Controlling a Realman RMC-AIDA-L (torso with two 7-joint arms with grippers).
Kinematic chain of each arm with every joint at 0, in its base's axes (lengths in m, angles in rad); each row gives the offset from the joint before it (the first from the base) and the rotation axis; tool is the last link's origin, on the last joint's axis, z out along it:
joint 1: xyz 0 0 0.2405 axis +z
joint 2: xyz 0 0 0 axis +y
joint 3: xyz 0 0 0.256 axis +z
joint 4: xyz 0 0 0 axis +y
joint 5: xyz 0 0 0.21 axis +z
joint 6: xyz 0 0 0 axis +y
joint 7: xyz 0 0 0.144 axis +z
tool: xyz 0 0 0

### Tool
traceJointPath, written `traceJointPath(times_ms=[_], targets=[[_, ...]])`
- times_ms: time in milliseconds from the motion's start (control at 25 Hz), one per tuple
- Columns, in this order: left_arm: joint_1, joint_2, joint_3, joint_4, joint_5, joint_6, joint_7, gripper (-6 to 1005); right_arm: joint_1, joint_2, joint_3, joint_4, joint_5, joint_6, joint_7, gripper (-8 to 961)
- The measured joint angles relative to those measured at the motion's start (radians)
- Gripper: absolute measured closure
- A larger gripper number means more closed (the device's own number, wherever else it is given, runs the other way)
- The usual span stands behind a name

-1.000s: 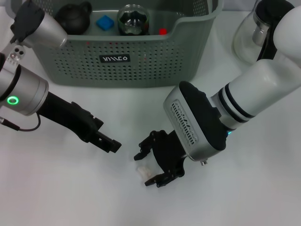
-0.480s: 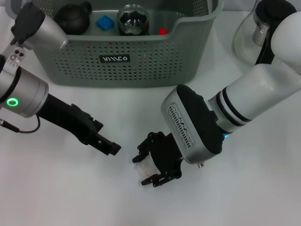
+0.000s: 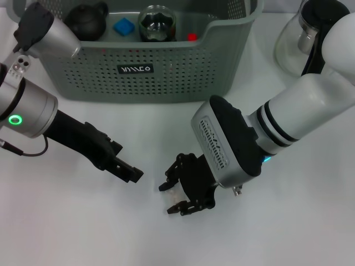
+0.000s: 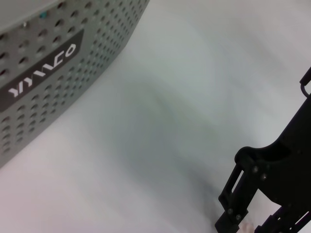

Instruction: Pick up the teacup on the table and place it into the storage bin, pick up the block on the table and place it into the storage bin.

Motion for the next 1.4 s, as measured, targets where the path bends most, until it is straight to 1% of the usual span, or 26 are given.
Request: traceJointPath(times_ms=[240,360,400,480,560,640,760,840,960,1040,1080,1120,1160,1200,1240,1320,1400], targets=[[0.005,0.0,0.0,0.004,0.0,0.003,0.0,51,-0.004,-0.011,0.035,-0.021,-0.001,-0.023,0.027,507],[0.007,0.001,-0.004,0.007,-0.001,0.006,0.0,52,-0.007,-0.028,0.084,-0.038,-0.006,-0.045,0.056,510],[0.008,0.001,-0.005,0.007,-0.001,0.006,0.0,52,-0.007,-0.036,0.107,-0.042,-0.007,-0.059,0.065,510],[0.009,0.001,-0.006,0.008,-0.001,0.007,0.0,52,-0.008,-0.06,0.163,-0.054,-0.009,-0.101,0.092,510],[0.011,0.003,-0.008,0.009,-0.001,0.007,0.0,52,-0.009,-0.089,0.219,-0.074,-0.012,-0.159,0.132,510],[0.017,0.005,-0.01,0.01,0.001,0.006,0.0,52,-0.019,-0.121,0.294,-0.112,-0.02,-0.241,0.196,510],[0.026,0.008,-0.016,0.012,0.005,0.003,0.004,52,-0.053,-0.153,0.428,-0.204,-0.052,-0.364,0.308,509],[0.033,0.01,-0.023,0.013,0.006,0.005,0.007,52,-0.076,-0.161,0.546,-0.297,-0.091,-0.47,0.404,509],[0.042,0.017,-0.025,0.016,0.006,0.012,0.008,52,-0.086,-0.161,0.705,-0.439,-0.12,-0.598,0.534,509],[0.044,0.02,-0.025,0.019,0.003,0.015,0.008,52,-0.076,-0.161,0.798,-0.524,-0.124,-0.656,0.625,509],[0.044,0.02,-0.025,0.02,0.003,0.015,0.009,52,-0.05,-0.162,0.873,-0.583,-0.124,-0.679,0.701,509],[0.044,0.02,-0.025,0.021,0.003,0.014,0.011,52,-0.05,-0.162,0.873,-0.583,-0.124,-0.679,0.701,509],[0.041,0.02,-0.025,0.021,0.002,0.015,0.012,52,-0.002,-0.168,0.941,-0.604,-0.127,-0.675,0.767,509],[0.041,0.02,-0.025,0.021,0.002,0.015,0.012,52,-0.002,-0.168,0.941,-0.604,-0.127,-0.675,0.767,509],[0.039,0.019,-0.025,0.021,0.002,0.014,0.013,52,0.025,-0.172,0.968,-0.6,-0.134,-0.662,0.792,510],[0.032,0.014,-0.023,0.023,0.0,0.014,0.015,52,0.078,-0.176,0.994,-0.569,-0.165,-0.604,0.816,511],[0.029,0.012,-0.022,0.024,0.0,0.013,0.017,52,0.129,-0.171,0.996,-0.521,-0.219,-0.511,0.818,512]])
